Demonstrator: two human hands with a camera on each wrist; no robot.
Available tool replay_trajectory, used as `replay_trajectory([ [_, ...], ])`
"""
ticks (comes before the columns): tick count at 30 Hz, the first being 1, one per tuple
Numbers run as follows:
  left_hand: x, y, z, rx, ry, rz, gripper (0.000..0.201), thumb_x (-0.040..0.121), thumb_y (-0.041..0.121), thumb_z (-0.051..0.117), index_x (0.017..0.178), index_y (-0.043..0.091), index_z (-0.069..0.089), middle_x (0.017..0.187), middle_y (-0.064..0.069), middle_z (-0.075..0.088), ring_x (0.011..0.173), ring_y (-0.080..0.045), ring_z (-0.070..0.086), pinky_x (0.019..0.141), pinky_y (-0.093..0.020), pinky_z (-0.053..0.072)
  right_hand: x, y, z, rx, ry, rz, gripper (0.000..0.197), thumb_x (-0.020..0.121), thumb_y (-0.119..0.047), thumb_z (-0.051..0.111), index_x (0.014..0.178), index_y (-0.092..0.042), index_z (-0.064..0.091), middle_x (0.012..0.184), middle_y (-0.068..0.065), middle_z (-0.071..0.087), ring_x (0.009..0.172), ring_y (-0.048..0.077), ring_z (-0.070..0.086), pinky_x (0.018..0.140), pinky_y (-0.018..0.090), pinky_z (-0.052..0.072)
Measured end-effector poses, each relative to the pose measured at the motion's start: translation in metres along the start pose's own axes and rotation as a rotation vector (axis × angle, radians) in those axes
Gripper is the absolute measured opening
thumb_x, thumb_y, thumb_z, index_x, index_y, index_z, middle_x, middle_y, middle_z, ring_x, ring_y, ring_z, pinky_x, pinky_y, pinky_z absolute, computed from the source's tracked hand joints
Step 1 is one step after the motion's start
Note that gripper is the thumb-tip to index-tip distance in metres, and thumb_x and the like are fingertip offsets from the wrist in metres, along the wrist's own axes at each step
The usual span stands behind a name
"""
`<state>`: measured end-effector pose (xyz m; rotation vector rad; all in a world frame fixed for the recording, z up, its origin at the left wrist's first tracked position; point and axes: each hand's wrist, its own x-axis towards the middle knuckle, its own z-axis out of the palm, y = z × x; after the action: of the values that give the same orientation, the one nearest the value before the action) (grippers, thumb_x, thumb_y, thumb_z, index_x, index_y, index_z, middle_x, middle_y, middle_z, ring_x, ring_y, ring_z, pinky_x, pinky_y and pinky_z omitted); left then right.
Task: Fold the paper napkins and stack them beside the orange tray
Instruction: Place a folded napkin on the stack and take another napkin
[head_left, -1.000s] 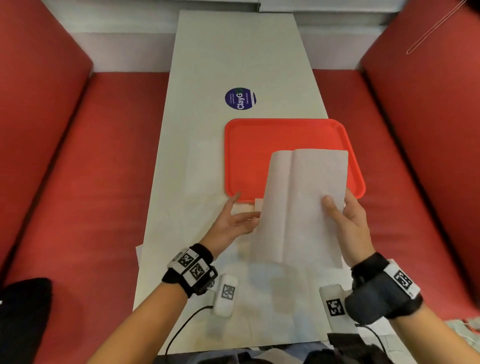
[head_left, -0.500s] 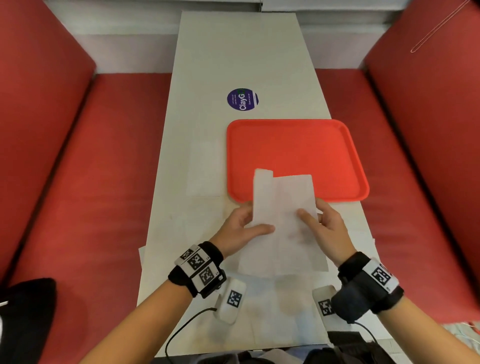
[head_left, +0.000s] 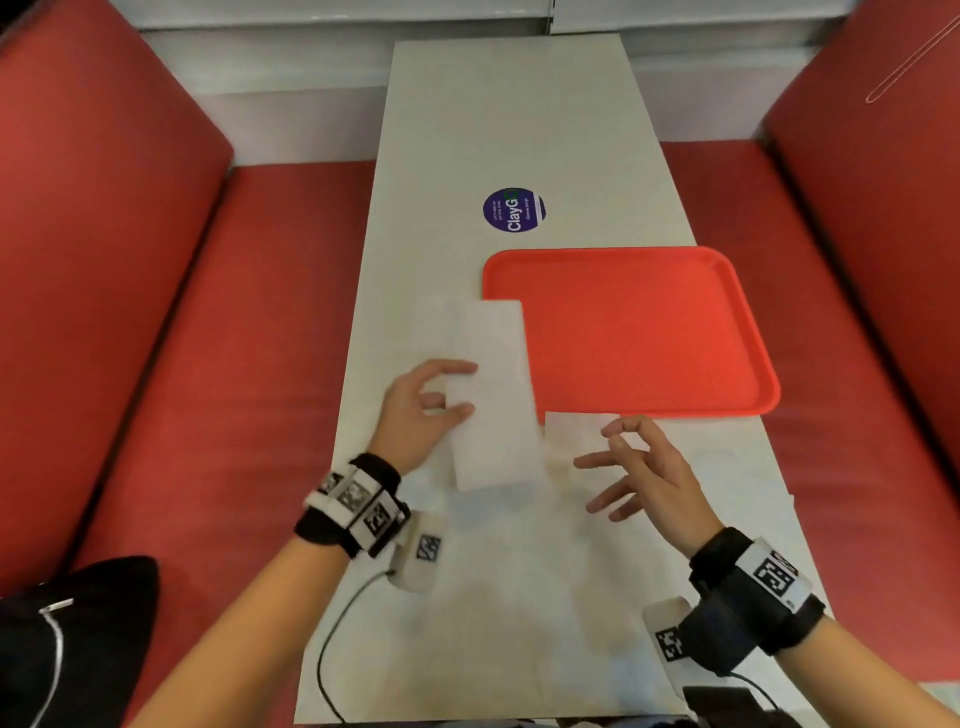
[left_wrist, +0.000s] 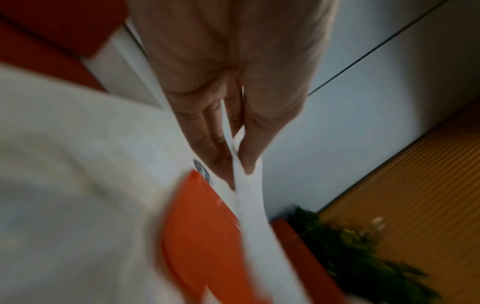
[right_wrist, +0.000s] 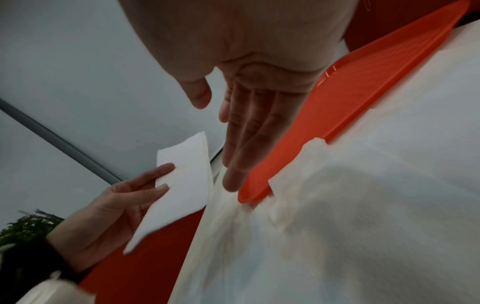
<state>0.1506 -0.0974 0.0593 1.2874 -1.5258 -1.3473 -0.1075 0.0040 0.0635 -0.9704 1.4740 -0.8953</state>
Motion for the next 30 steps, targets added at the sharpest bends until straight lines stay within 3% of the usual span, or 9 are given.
replay_trajectory([
  [5,0.072,-0.011,-0.053,0.235,-0.018,-0.044,0.051,0.081,-0.014,0.064,0.122,0.015,0.063,0.135,0.000,0.055,0.056,0.003,0.060,0.061,-0.010,0.048,-0.002,0.008,-0.008,-0.028,0.054,0.033,0.014,0.101,-0.033,0.044,0.106,-0.021,0.049,0.097,0.005,0.075,0.064,0.041,0.069,0.059,0.040,0.049],
  [9,0.119,-0.030,-0.067,0.312,-0.059,-0.088,0.053,0.080,-0.012,0.066,0.124,0.017,0.061,0.134,-0.005,0.054,0.051,0.002,0.058,0.056,-0.014,0.051,-0.002,0.008,-0.017,-0.035,0.107,0.035,0.013,0.101,-0.032,0.044,0.107,-0.022,0.050,0.096,0.005,0.075,0.062,0.039,0.069,0.058,0.039,0.049],
  [12,0.143,-0.047,-0.069,0.395,-0.107,-0.181,0.052,0.081,-0.007,0.069,0.122,0.023,0.061,0.134,-0.005,0.051,0.067,-0.007,0.061,0.060,-0.017,0.053,-0.003,0.008,-0.025,-0.031,0.156,0.045,0.013,0.102,-0.031,0.043,0.107,-0.021,0.050,0.094,0.006,0.075,0.062,0.039,0.068,0.058,0.039,0.050],
  [15,0.155,-0.068,-0.070,0.461,-0.130,-0.253,0.054,0.078,-0.003,0.074,0.121,0.029,0.063,0.138,-0.006,0.051,0.106,-0.035,0.061,0.083,-0.032,0.053,-0.003,0.010,-0.030,-0.021,0.194,0.069,0.013,0.102,-0.030,0.043,0.108,-0.021,0.050,0.093,0.007,0.075,0.063,0.041,0.068,0.057,0.039,0.050],
  [17,0.156,-0.078,-0.069,0.466,-0.128,-0.282,0.054,0.077,-0.003,0.074,0.121,0.025,0.063,0.136,-0.009,0.053,0.118,-0.043,0.055,0.097,-0.035,0.047,-0.003,0.012,-0.032,-0.019,0.206,0.082,0.013,0.102,-0.029,0.043,0.109,-0.021,0.050,0.093,0.008,0.075,0.063,0.041,0.068,0.057,0.040,0.050],
  [20,0.155,-0.081,-0.064,0.495,-0.128,-0.288,0.054,0.078,-0.004,0.074,0.126,0.018,0.063,0.136,-0.011,0.055,0.110,-0.044,0.057,0.097,-0.028,0.042,-0.002,0.013,-0.031,-0.016,0.213,0.094,0.013,0.102,-0.030,0.043,0.109,-0.021,0.050,0.092,0.008,0.075,0.063,0.041,0.067,0.057,0.040,0.050],
  [22,0.154,-0.078,-0.061,0.505,-0.129,-0.274,0.054,0.078,-0.004,0.074,0.127,0.016,0.062,0.139,-0.009,0.051,0.093,-0.031,0.060,0.089,-0.027,0.043,-0.002,0.013,-0.029,-0.018,0.214,0.097,0.014,0.102,-0.030,0.043,0.109,-0.021,0.050,0.092,0.008,0.075,0.063,0.041,0.067,0.056,0.039,0.050],
  [25,0.153,-0.077,-0.060,0.541,-0.113,-0.267,0.056,0.078,-0.003,0.075,0.129,0.014,0.060,0.138,-0.010,0.045,0.107,-0.030,0.054,0.087,-0.024,0.040,-0.001,0.012,-0.026,-0.020,0.209,0.099,0.014,0.102,-0.030,0.043,0.109,-0.021,0.051,0.091,0.008,0.075,0.062,0.040,0.067,0.056,0.037,0.050],
  [30,0.141,-0.065,-0.062,0.726,-0.108,-0.246,0.063,0.077,0.013,0.081,0.133,0.022,0.054,0.142,-0.010,0.028,0.103,-0.030,0.053,0.100,-0.041,0.046,-0.001,0.017,-0.026,-0.116,0.209,0.075,0.007,0.100,-0.027,0.050,0.105,-0.023,0.054,0.088,0.004,0.074,0.061,0.032,0.068,0.052,0.034,0.050],
])
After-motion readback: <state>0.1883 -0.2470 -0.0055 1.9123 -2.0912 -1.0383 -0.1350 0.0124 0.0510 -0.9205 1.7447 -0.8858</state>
